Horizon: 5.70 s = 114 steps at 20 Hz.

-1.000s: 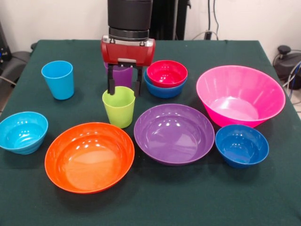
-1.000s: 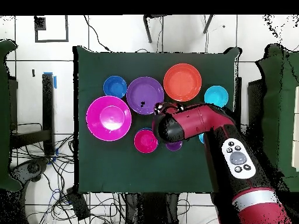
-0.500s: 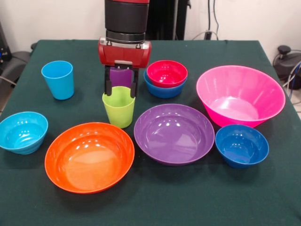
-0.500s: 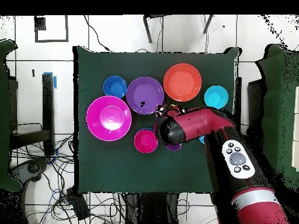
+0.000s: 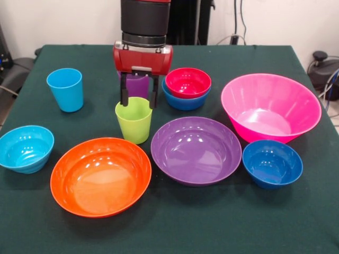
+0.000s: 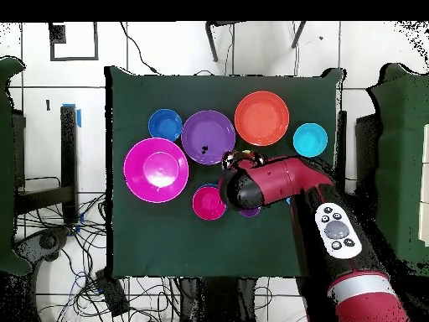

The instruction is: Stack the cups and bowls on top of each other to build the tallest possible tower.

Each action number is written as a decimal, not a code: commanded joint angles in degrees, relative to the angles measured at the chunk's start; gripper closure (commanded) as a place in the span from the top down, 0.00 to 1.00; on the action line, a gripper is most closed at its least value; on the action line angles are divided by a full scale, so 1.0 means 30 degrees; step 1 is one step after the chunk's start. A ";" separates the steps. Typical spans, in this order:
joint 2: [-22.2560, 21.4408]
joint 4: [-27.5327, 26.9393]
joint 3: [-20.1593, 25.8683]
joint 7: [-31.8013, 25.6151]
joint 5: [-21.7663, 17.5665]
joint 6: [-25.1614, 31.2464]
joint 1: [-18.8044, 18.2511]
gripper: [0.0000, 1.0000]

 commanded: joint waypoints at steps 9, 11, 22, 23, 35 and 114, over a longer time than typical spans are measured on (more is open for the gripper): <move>0.0146 0.0938 -0.0501 0.1336 0.1578 -0.0047 0.1324 1.00; 0.0442 0.0762 -0.0523 0.1166 0.1505 -0.0270 0.1263 1.00; 0.2413 -0.0564 -0.0437 0.0683 0.0934 -0.1260 0.0785 1.00; 0.2540 -0.0659 -0.0468 0.0667 0.0893 -0.1342 0.0783 1.00; 0.2975 -0.1215 -0.1144 0.0688 0.0760 -0.1910 0.1124 1.00; 0.3877 -0.2650 -0.3173 0.1017 0.1339 -0.2366 0.2542 0.00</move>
